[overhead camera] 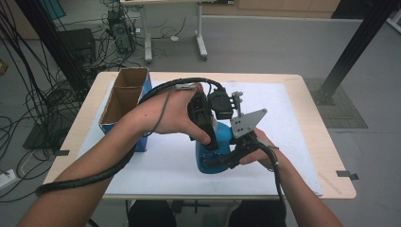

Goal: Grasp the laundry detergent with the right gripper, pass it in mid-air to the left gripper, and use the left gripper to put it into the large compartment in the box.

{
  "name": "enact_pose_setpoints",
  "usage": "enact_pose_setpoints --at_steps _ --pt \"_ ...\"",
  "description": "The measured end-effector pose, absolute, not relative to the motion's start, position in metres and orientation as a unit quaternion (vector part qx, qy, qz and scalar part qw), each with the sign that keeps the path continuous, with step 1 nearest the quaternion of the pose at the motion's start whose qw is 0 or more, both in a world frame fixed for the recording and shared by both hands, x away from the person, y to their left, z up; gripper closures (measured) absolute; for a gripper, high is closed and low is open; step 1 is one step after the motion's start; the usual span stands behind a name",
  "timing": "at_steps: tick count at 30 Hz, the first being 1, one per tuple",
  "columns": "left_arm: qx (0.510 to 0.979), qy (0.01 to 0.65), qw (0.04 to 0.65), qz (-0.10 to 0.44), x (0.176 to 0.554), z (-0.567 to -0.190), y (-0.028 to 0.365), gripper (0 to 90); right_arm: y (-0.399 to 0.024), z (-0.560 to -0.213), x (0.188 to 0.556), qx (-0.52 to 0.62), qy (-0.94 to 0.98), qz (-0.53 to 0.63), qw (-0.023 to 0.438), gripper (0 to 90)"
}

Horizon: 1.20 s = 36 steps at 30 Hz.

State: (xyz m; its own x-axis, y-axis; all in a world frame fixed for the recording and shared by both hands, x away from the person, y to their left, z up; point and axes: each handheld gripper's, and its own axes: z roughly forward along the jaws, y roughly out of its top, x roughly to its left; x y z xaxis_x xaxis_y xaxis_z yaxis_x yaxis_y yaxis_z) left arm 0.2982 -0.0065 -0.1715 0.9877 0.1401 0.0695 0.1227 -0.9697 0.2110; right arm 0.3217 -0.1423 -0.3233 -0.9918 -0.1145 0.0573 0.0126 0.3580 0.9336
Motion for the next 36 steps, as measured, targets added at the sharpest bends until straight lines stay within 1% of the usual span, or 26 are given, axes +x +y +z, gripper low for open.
enact_pose_setpoints --at_steps 36 --pt "0.99 0.069 0.112 0.042 0.2995 -0.1734 -0.004 37.6 -0.1411 -0.3246 0.3228 0.03 -0.822 -0.566 0.056 43.6"
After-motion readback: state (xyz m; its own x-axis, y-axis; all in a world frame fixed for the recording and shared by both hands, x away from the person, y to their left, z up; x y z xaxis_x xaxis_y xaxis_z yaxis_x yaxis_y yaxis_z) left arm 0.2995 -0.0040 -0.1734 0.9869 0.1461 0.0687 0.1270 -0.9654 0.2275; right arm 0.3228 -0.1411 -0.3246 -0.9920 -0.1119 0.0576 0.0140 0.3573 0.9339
